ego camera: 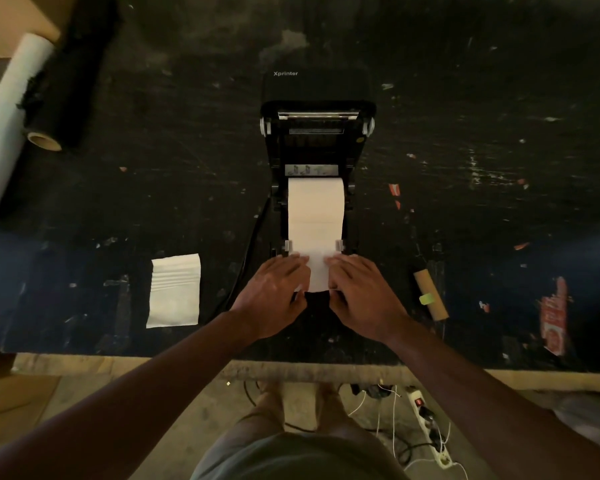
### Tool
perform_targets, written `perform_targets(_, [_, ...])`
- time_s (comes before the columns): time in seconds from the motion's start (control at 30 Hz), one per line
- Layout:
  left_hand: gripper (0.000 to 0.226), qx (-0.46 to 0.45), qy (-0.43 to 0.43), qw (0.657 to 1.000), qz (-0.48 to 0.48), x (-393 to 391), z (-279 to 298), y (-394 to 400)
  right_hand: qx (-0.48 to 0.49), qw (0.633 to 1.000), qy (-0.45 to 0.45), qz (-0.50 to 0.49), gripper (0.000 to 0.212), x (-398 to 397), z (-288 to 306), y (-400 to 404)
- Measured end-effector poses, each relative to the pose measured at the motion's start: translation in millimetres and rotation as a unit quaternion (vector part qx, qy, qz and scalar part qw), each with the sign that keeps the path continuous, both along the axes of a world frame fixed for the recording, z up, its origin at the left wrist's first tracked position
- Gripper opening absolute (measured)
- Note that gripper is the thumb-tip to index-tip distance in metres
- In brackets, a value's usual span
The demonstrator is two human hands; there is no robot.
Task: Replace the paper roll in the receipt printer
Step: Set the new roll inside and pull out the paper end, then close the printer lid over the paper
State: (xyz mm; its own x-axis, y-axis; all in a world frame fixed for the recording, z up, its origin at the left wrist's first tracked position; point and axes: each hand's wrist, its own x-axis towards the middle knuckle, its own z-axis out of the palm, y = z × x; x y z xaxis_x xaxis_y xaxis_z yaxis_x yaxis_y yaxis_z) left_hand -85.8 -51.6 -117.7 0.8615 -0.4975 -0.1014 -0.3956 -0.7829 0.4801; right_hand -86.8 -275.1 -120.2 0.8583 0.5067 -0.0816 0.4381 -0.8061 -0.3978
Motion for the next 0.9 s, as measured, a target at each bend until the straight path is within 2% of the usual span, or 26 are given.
perform_targets(0.27, [0.03,0.007,0.01,1.0,-0.005,-7.7,8.0,1.8,0.014,1.0,0.006,0.002,0.014,-7.0,3.1,-3.6])
perform_targets(0.37, [0.036,-0.025,0.023,0.999,0.013,-7.0,16.1,2.9,0.036,0.999,0.029,0.001,0.025,-3.9,12.0,-4.7])
perform_targets(0.43, [0.037,-0.079,0.048,0.994,0.064,1.3,26.4,6.8,0.089,0.993,0.062,-0.045,0.041,5.3,25.0,-6.8])
perform_targets(0.47, [0.035,-0.113,0.053,0.987,0.101,9.9,32.0,9.6,0.125,0.986,0.074,-0.087,0.043,15.0,33.8,-7.8])
perform_targets(0.57, [0.019,-0.215,0.03,0.946,0.241,54.2,49.1,20.7,0.255,0.941,0.034,-0.22,0.026,63.9,63.2,-11.0])
perform_targets(0.63, [0.022,-0.252,-0.002,0.913,0.32,93.7,62.4,27.9,0.314,0.903,-0.019,-0.294,0.019,106.8,83.8,-11.9])
perform_targets(0.73, [0.035,-0.268,-0.041,0.884,0.381,157.0,87.9,30.8,0.322,0.878,-0.025,-0.353,0.035,171.9,114.7,-7.4])
perform_targets(0.8, [0.05,-0.264,0.024,0.879,0.397,191.9,103.3,26.9,0.285,0.89,0.035,-0.355,0.045,206.0,130.0,-0.2])
perform_targets(0.87, [0.056,-0.265,0.089,0.881,0.383,212.3,111.9,22.4,0.255,0.901,0.073,-0.343,0.034,223.8,140.3,5.4])
perform_targets(0.9, [0.057,-0.258,0.102,0.884,0.377,214.1,115.0,21.4,0.251,0.903,0.07,-0.342,0.036,225.0,143.8,6.7])
